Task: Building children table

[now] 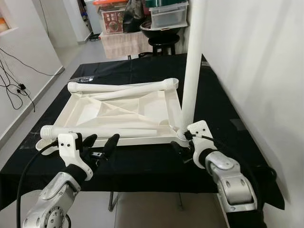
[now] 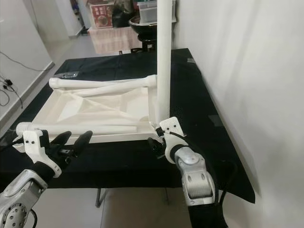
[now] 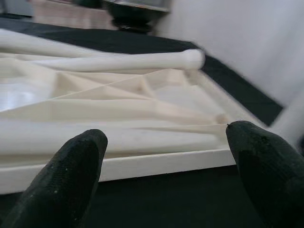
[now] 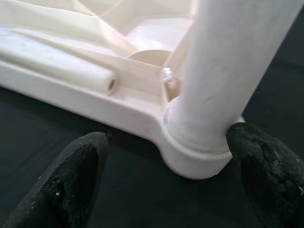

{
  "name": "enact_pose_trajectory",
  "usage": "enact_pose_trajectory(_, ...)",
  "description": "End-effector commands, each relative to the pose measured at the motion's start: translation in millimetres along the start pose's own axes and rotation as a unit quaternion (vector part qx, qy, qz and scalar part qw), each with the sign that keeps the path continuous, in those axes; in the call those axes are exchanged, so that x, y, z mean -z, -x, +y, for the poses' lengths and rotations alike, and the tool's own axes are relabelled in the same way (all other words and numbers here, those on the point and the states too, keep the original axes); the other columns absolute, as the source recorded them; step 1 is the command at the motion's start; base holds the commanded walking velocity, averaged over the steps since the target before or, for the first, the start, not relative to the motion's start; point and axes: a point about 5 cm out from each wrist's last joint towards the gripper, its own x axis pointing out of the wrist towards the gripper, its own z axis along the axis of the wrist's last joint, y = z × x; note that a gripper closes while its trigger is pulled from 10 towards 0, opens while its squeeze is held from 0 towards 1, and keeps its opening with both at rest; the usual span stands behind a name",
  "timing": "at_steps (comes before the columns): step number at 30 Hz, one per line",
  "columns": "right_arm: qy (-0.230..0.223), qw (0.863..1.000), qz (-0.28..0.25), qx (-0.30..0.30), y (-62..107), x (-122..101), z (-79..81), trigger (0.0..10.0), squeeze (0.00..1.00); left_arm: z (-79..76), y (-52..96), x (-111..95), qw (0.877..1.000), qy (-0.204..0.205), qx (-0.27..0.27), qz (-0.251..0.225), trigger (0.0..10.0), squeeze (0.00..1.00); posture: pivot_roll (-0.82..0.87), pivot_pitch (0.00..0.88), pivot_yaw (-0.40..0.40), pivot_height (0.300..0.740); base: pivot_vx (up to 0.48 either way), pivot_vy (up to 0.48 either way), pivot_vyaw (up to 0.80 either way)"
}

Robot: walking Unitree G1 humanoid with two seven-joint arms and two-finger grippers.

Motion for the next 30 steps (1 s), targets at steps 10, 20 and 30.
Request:
enact_pose_trajectory(10, 0.015, 0.988, -0.044, -0.15, 16.4, -16, 20.3, 10.0, 0.0, 18.2, 10.4, -3, 0.993, -0.056, -0.105, 0.004, 10.0, 0.0, -0.08, 0.019, 0.109, 0.74, 0.0, 0.238, 0.0)
enact_pose_trajectory(20, 0.016, 0.984, -0.057, -0.165, 12.6, -25, 26.2, 10.0, 0.0, 16.0, 8.9, -1, 0.992, -0.06, -0.107, 0.007, 10.0, 0.0, -0.08, 0.015, 0.104, 0.74, 0.0, 0.473, 0.0)
enact_pose_trajectory(30, 0.017, 0.983, -0.072, -0.168, 7.2, -29, 30.2, 10.0, 0.0, 14.4, 6.9, 0, 0.993, -0.062, -0.102, 0.01, 10.0, 0.0, -0.08, 0.006, 0.103, 0.74, 0.0, 0.472, 0.0)
